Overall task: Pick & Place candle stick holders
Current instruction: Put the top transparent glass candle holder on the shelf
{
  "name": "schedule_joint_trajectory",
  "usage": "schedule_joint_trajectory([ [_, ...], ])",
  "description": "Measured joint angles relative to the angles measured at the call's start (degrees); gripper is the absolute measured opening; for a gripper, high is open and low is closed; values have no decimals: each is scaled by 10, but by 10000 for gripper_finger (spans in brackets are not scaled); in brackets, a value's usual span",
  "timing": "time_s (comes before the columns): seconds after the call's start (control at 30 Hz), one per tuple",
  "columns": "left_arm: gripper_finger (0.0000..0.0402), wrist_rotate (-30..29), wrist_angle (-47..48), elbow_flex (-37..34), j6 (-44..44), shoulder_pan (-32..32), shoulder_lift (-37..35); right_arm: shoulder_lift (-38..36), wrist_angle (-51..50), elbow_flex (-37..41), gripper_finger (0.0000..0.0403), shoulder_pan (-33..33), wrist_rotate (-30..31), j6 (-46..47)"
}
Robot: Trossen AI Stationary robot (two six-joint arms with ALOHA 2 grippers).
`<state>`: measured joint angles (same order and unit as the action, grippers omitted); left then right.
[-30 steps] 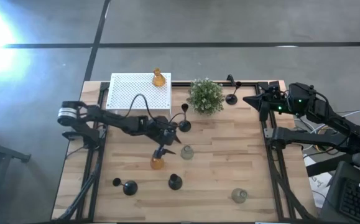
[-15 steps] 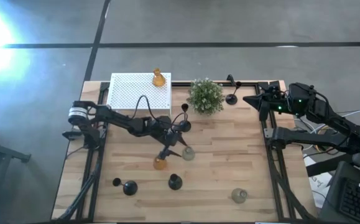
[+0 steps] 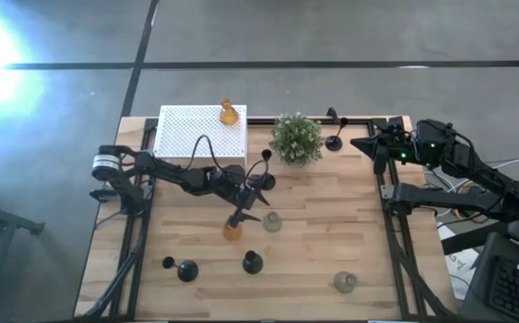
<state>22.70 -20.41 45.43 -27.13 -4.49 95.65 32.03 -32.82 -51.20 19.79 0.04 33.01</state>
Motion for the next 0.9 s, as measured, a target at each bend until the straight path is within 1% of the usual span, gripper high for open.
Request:
schedule_joint_trajectory([
  [0.23, 279, 6, 29, -1, 11, -1, -24, 0, 0, 0, 8, 0, 2, 0],
  [0.37, 279, 7, 88, -1, 16, -7, -38, 0, 0, 0, 8, 0, 2, 0],
  [0.47, 279, 8, 113, -1, 17, -8, -39, 1, 0, 0, 8, 0, 2, 0],
  [0.63, 279, 11, 115, 2, 14, -7, -41, 1, 0, 0, 8, 0, 4, 0],
  [0.7, 279, 5, 114, 10, 4, -8, -46, 1, 0, 0, 8, 0, 6, 0],
  [0.8, 279, -21, 118, 24, -33, -9, -51, 1, 0, 0, 8, 0, 6, 0],
  [0.9, 279, -32, 125, 31, -66, -14, -52, 1, 0, 0, 8, 0, 6, 0],
])
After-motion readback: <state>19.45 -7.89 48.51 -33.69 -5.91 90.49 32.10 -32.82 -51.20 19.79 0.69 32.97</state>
